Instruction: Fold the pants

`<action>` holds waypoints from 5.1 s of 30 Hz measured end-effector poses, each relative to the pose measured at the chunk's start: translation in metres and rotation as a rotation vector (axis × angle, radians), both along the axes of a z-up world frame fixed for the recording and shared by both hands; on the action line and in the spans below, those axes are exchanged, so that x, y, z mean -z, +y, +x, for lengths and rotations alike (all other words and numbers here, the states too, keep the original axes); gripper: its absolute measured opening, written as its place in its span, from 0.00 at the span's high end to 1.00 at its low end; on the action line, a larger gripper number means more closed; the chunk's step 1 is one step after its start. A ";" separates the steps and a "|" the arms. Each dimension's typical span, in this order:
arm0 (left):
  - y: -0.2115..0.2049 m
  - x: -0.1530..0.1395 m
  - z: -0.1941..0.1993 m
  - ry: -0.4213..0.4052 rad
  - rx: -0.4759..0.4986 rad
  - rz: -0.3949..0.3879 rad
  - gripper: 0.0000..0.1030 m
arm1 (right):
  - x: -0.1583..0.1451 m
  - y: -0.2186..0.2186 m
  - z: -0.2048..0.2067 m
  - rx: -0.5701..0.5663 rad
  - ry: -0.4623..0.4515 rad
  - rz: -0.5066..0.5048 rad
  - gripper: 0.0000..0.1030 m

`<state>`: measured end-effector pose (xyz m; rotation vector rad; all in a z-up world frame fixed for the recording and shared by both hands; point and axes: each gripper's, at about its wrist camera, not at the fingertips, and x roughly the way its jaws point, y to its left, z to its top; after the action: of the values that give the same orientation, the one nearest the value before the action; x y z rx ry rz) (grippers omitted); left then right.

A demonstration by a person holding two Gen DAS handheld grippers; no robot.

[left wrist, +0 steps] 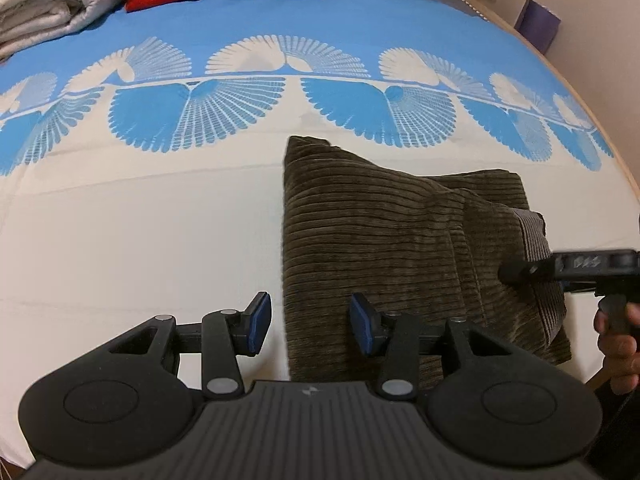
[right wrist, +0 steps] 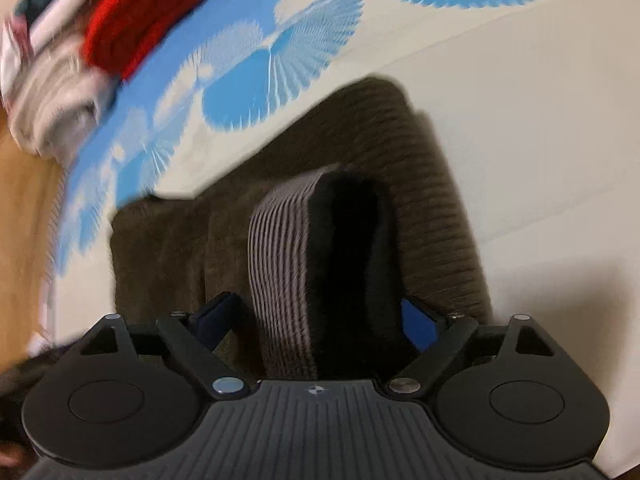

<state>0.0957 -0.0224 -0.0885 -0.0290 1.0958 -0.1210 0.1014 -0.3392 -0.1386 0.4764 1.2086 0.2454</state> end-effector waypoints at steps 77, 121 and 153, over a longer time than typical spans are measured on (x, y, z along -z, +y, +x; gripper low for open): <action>-0.057 0.014 -0.006 0.019 0.744 -0.029 0.81 | -0.044 -0.056 -0.042 -0.117 -0.267 -0.164 0.51; -0.017 0.081 0.109 0.276 0.037 -0.317 0.44 | 0.012 -0.038 0.029 -0.008 -0.037 -0.026 0.39; 0.010 0.033 0.106 -0.012 -0.057 -0.062 0.38 | -0.021 0.003 0.071 0.170 -0.202 -0.183 0.21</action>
<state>0.2020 -0.0122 -0.1211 -0.1144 1.0783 -0.1036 0.1726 -0.3359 -0.1180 0.3826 0.9771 0.0350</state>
